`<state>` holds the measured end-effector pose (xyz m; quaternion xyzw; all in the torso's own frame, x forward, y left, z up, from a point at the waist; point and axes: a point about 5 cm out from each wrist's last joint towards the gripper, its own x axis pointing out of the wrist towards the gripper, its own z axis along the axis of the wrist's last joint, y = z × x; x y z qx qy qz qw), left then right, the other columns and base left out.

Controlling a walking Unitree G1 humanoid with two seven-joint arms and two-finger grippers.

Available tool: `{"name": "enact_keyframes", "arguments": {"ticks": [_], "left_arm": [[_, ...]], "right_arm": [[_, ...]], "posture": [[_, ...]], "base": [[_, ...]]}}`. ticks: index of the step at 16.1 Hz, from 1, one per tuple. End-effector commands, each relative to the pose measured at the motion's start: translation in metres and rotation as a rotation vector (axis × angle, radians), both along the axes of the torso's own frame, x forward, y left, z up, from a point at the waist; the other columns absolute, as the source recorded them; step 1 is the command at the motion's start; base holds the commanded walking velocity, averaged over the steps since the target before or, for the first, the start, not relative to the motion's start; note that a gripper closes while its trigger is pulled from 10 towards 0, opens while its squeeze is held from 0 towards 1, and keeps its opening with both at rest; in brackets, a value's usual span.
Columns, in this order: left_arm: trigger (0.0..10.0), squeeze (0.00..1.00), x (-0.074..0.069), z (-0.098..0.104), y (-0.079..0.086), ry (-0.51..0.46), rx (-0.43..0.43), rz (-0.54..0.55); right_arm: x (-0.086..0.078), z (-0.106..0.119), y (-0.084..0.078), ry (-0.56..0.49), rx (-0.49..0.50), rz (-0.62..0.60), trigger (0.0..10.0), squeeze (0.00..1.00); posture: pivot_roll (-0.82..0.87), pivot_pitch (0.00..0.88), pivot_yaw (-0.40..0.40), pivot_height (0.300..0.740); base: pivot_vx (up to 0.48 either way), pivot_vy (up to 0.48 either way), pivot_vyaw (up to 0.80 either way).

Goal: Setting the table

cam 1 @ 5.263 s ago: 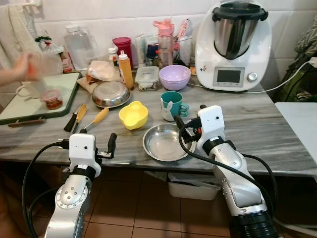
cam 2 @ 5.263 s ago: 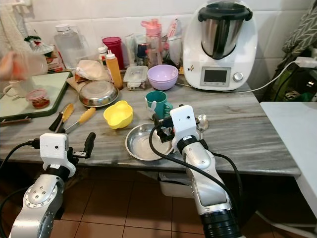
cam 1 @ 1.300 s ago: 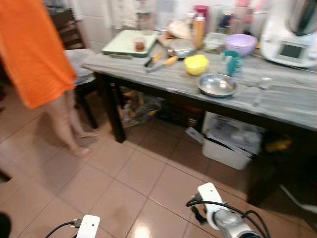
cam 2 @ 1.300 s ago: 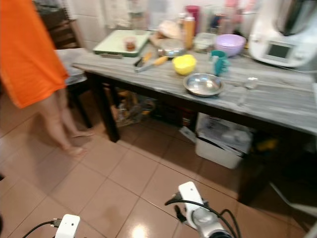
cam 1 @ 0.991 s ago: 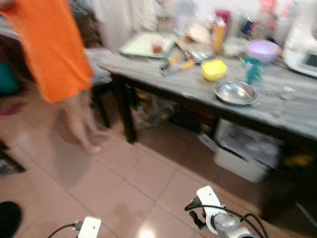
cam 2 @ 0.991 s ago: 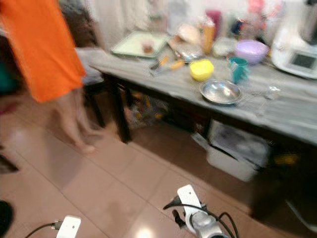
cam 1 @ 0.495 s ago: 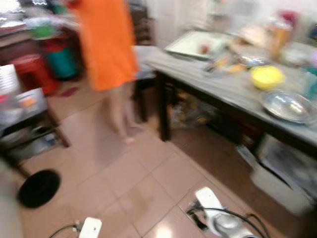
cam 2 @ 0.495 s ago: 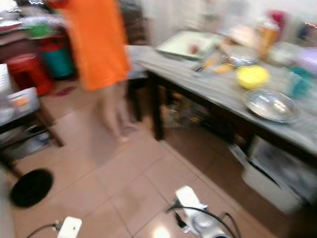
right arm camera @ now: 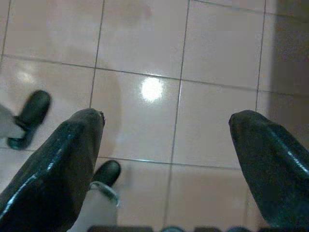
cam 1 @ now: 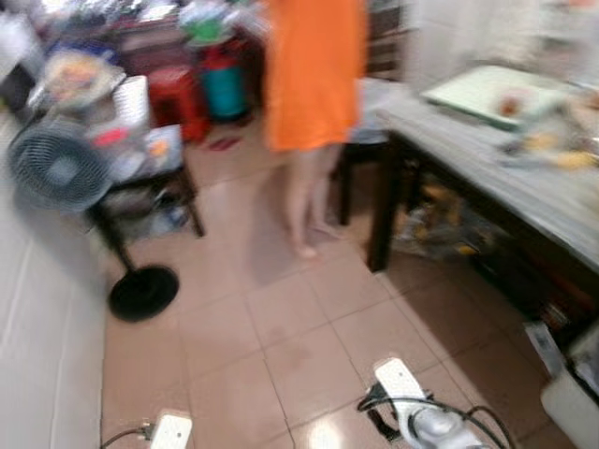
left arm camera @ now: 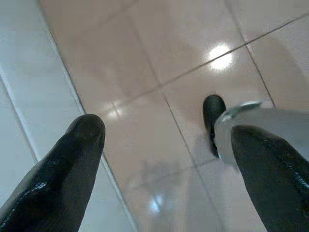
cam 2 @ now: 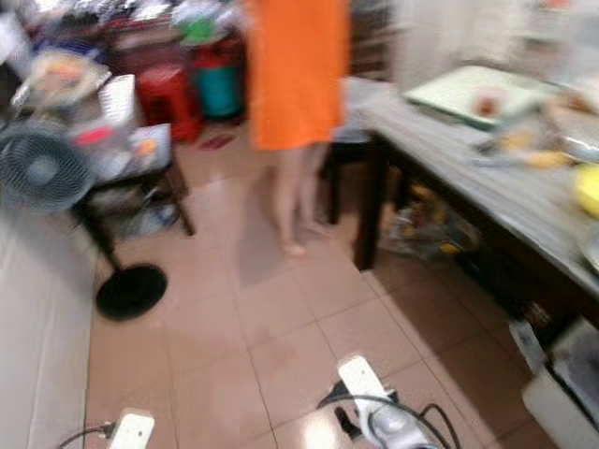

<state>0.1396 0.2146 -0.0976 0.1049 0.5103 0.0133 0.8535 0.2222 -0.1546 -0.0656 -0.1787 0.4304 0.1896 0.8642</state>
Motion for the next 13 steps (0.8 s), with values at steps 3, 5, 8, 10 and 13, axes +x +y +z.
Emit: {"name": "enact_keyframes", "arguments": {"ticks": [3, 5, 8, 10, 13], "left_arm": [[10.0, 0.00, 0.0037, 0.0022, 0.0065, -0.003, 0.008, 0.051], [10.0, 0.00, 0.0036, 0.0019, 0.0052, -0.007, 0.001, 0.080], [10.0, 0.00, 0.0047, 0.0028, 0.0084, -0.021, -0.009, 0.167], [10.0, 0.00, -0.0008, 0.0010, 0.0086, -0.016, -0.005, 0.171], [10.0, 0.00, -0.0042, -0.0001, 0.0071, -0.021, -0.018, 0.170]], "right_arm": [[0.0039, 0.0025, 0.0094, -0.016, 0.014, 0.042, 10.0, 0.00], [0.0029, 0.0020, 0.0082, -0.012, 0.005, 0.058, 10.0, 0.00], [0.0031, 0.0022, 0.0079, -0.005, -0.013, 0.104, 10.0, 0.00], [0.0056, 0.0038, 0.0103, -0.011, -0.014, 0.122, 10.0, 0.00], [0.0081, 0.0053, 0.0123, -0.017, 0.021, 0.077, 10.0, 0.00]], "posture": [[-0.11, 0.000, 0.028, 0.740], [-0.10, 0.000, 0.013, 0.740], [-0.08, 0.000, -0.017, 0.740], [-0.07, 0.000, -0.024, 0.740], [-0.06, 0.000, -0.027, 0.740]], "base": [[0.000, 0.000, 0.80], [0.000, 0.000, 0.80], [0.000, 0.000, 0.80], [0.000, 0.000, 0.80], [0.000, 0.000, 0.27]]}}
